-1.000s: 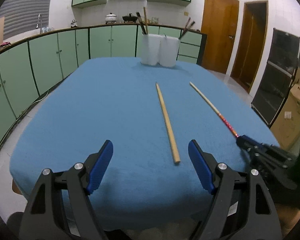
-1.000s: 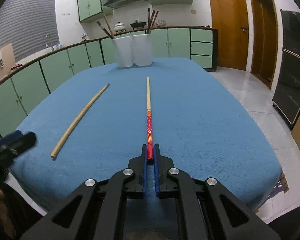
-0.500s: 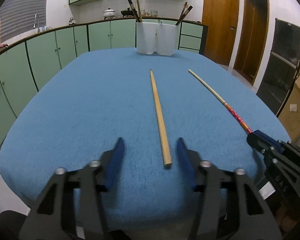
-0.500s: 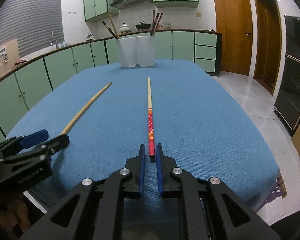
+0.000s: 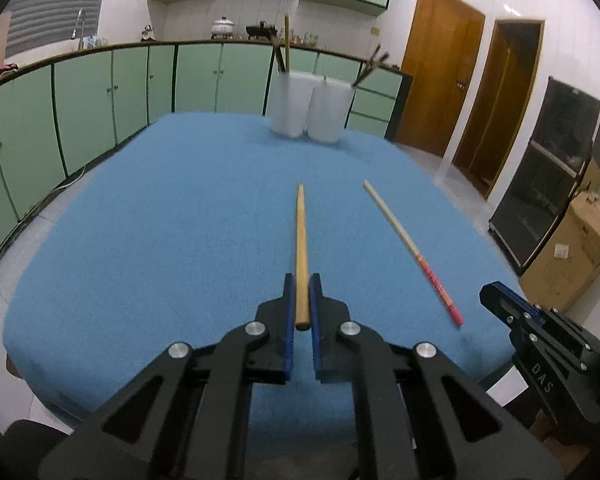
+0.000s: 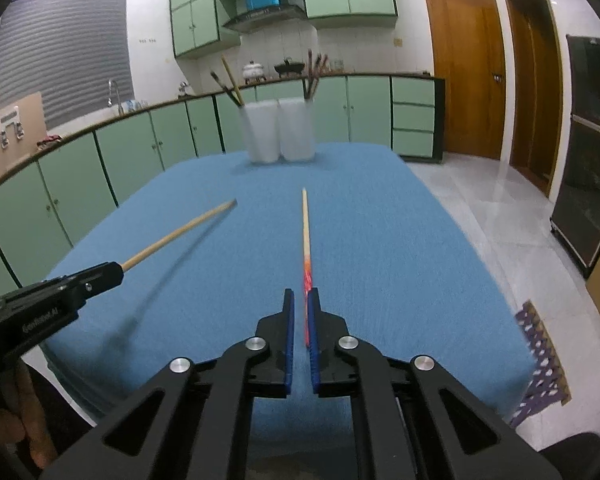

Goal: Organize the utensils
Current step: 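Lift both chopsticks and carry them above the white utensil cup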

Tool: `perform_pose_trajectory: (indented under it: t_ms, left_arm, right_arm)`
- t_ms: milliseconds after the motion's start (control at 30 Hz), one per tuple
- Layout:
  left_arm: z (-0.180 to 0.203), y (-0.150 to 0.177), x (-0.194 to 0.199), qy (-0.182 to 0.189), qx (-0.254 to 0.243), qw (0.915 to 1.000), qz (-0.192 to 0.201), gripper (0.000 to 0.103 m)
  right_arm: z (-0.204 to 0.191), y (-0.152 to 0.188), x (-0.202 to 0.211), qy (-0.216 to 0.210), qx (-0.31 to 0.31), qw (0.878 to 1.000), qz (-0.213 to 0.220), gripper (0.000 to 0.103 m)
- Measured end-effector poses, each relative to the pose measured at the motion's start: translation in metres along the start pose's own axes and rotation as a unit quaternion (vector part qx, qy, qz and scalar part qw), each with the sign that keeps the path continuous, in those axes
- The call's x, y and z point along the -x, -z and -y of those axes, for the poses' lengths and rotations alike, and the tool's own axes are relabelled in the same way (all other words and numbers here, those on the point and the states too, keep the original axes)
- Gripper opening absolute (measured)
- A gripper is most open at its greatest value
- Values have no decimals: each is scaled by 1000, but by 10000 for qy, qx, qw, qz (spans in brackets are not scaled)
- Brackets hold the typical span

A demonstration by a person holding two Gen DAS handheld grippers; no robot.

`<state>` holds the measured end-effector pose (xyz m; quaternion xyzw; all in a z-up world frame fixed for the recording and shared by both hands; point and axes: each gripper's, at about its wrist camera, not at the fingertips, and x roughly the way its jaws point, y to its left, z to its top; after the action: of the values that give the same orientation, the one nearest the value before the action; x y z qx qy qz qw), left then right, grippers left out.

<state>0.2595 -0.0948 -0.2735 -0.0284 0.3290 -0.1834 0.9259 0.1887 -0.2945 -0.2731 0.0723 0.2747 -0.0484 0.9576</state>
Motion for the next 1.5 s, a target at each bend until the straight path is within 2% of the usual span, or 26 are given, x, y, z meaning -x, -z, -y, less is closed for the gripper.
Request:
perform_pose_trajectory:
  t_ms: [100,167,300,567,933,1000,1067,1267,1500]
  left_arm:
    - [4,-7,9,-31,-44,9999,116,6]
    - [5,-8,10,-46,-67,9999,140,6]
    - [4,-2,10,-49,-49,9999,94,6]
    - [2,0,6,-47,2,10000,-6,6]
    - [-2,-2,-3,-54,27,9999,-99,6]
    - [-3,-2,-4,-59,47,9999,-109,6]
    - [-4,-2,-2,-67,31,9999,-107,6]
    - [-6,-12,14,-69,25,10000,-32,6]
    - [-2,-46,46,-81,-180,9995,239,6]
  right_arm:
    - [1,-2,2,66,75,9999,49,6]
    - [5,5,-5,22,-47,9999,-119,8]
    - [3,21,-16,-29,-3,9995,-315,10]
    - [5,28,-38,-15,70,9988,-493,12]
    - [6,27,-39,-88,79,9986,-510,11]
    - [8,25,-38,-82,61,9984,-555,7]
    - [11,22,-34,-110,-28,9983,-580,6]
    - [9,-10,9,-230,-93,9996,-117,6]
    - [7,-64,52,-348,21,9989,317,6]
